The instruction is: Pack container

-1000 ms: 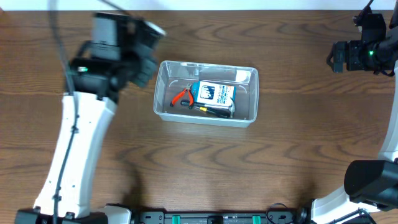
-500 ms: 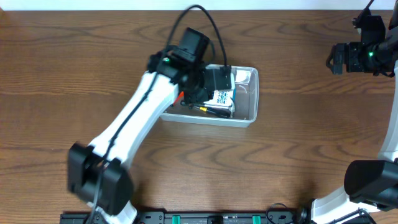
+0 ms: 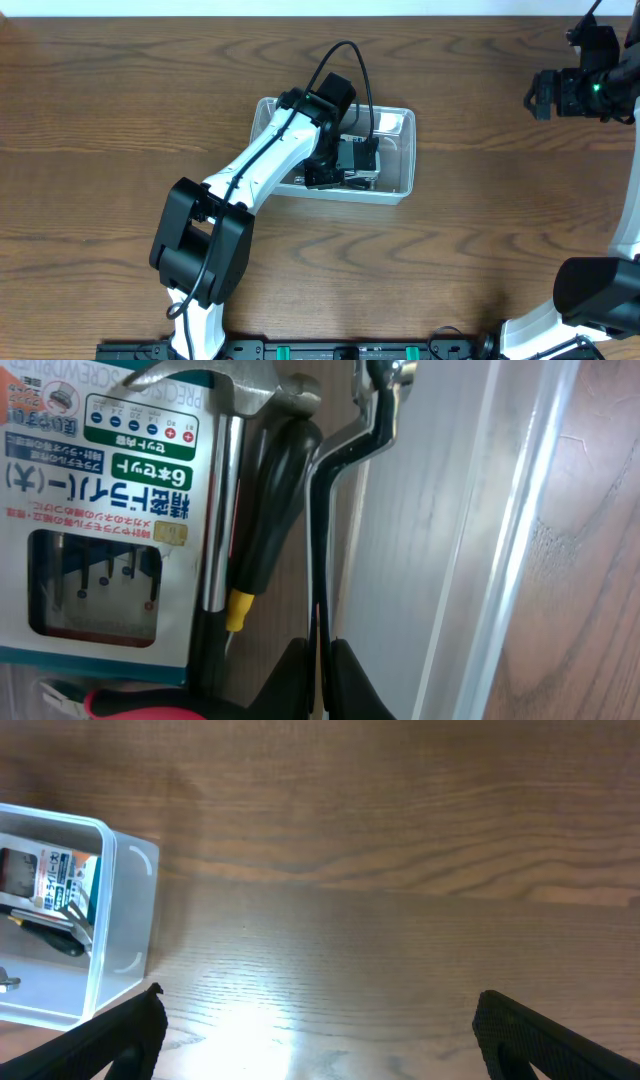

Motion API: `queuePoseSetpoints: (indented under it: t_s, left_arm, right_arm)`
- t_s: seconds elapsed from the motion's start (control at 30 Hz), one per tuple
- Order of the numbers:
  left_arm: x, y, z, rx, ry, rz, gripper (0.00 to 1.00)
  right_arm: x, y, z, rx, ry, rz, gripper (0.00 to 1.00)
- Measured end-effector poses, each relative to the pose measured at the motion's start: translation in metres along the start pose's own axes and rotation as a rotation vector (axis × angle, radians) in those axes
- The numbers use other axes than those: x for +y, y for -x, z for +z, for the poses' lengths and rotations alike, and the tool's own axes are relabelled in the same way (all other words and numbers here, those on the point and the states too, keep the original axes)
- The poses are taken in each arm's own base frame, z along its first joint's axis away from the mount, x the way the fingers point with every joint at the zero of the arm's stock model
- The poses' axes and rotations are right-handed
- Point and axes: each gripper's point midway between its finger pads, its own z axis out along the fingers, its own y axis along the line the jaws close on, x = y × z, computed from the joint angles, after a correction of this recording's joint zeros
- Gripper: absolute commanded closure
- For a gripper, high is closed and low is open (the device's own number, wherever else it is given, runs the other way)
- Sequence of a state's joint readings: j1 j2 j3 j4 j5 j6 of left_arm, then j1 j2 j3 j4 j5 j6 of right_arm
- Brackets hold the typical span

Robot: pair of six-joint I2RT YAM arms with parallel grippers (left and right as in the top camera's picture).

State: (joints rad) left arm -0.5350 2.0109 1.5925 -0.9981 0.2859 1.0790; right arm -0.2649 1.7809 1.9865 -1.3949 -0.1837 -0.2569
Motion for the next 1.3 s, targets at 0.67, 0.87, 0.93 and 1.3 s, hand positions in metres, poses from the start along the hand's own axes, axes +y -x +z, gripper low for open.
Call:
queuePoseSetpoints:
  t_s: [0.67, 0.87, 0.93, 1.3]
  left_arm:
    - [0.008, -0.006, -0.003, 0.030, 0.035, -0.042, 0.58]
    - [0.054, -0.020, -0.061, 0.033, 0.268, -0.292, 0.32]
    - [0.069, -0.035, -0.101, -0.002, 0.377, -0.414, 0.23]
    - [0.081, -0.200, -0.272, -0.178, 0.810, -1.081, 0.13]
  right_arm:
    - [0.000, 0.000, 0.000, 0.000, 0.000, 0.000, 0.01]
    - [0.000, 0.000, 0.000, 0.000, 0.000, 0.005, 0.01]
    - [0.000, 0.000, 0.000, 0.000, 0.000, 0.014, 0.01]
    - [-0.011, 0.063, -0.007, -0.256, -0.055, -0.010, 0.01]
